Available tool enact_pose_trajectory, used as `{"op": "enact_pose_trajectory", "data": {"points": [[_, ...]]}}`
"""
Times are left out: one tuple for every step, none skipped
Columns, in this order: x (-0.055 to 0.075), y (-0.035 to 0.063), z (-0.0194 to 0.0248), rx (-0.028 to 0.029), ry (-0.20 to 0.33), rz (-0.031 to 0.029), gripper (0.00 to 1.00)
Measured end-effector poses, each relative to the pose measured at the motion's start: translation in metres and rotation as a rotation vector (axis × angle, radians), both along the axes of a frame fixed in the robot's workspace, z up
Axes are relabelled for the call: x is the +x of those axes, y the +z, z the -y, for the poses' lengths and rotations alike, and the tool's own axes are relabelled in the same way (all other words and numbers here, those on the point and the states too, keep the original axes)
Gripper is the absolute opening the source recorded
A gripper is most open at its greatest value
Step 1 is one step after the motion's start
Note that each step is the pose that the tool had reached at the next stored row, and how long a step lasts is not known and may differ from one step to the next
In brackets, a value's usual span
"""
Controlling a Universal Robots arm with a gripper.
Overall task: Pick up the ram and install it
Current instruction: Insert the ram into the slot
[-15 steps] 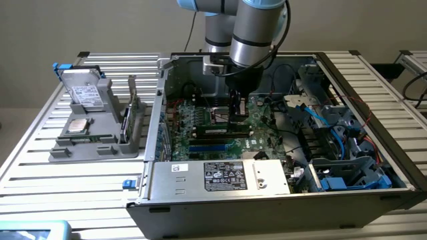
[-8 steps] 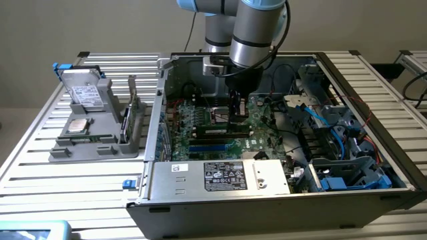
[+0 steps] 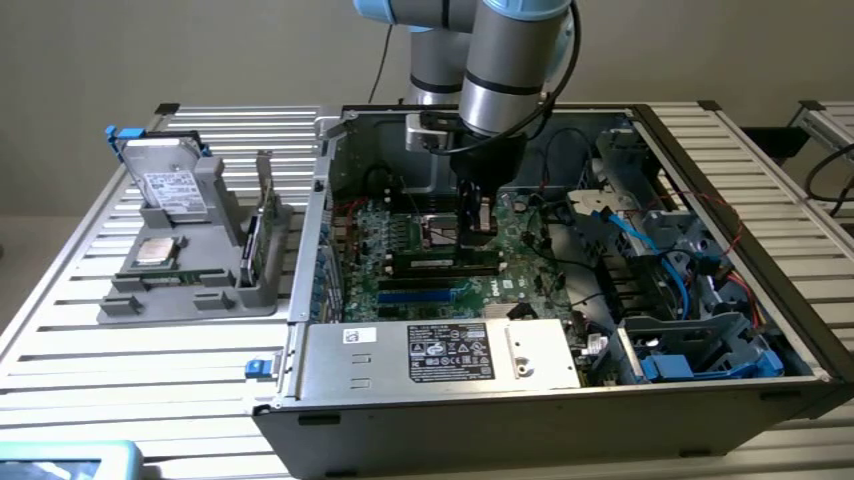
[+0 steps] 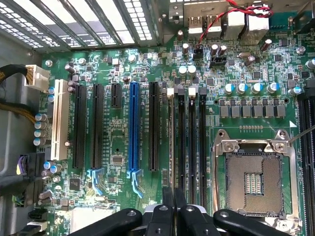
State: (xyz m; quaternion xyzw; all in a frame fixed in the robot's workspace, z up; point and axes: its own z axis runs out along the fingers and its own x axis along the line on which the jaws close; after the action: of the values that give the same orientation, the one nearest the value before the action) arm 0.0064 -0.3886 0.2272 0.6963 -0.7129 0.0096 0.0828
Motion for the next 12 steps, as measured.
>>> {"op": "enact_pose_trajectory", "data": {"points": [[0.0,0.0,0.0,0.0,0.0,0.0001,0.2],[0.0,0.0,0.0,0.0,0.0,0.0002,0.2],[0.0,0.0,0.0,0.0001,0.0,0.0002,0.26],[0.0,0.0005,0.0,0.0,0.0,0.0002,0.26],[0.0,0.001,0.0,0.0,0.0,0.0002,0.33],[0.0003,0.0018,0.0,-0.0001,0.0,0.0002,0.33],[0.0009,0.0027,0.0,0.0,0.0,0.0002,0.33],[0.0021,0.0039,0.0,-0.0001,0.0,0.0002,0.33],[0.0036,0.005,0.0,-0.0001,0.0,0.0002,0.33],[0.0051,0.0061,0.0,0.0,0.0,0.0002,0.33],[0.0066,0.0073,0.0,0.0,0.0,0.0002,0.33],[0.008,0.0086,0.0,-0.0001,0.0,0.0002,0.33]]}}
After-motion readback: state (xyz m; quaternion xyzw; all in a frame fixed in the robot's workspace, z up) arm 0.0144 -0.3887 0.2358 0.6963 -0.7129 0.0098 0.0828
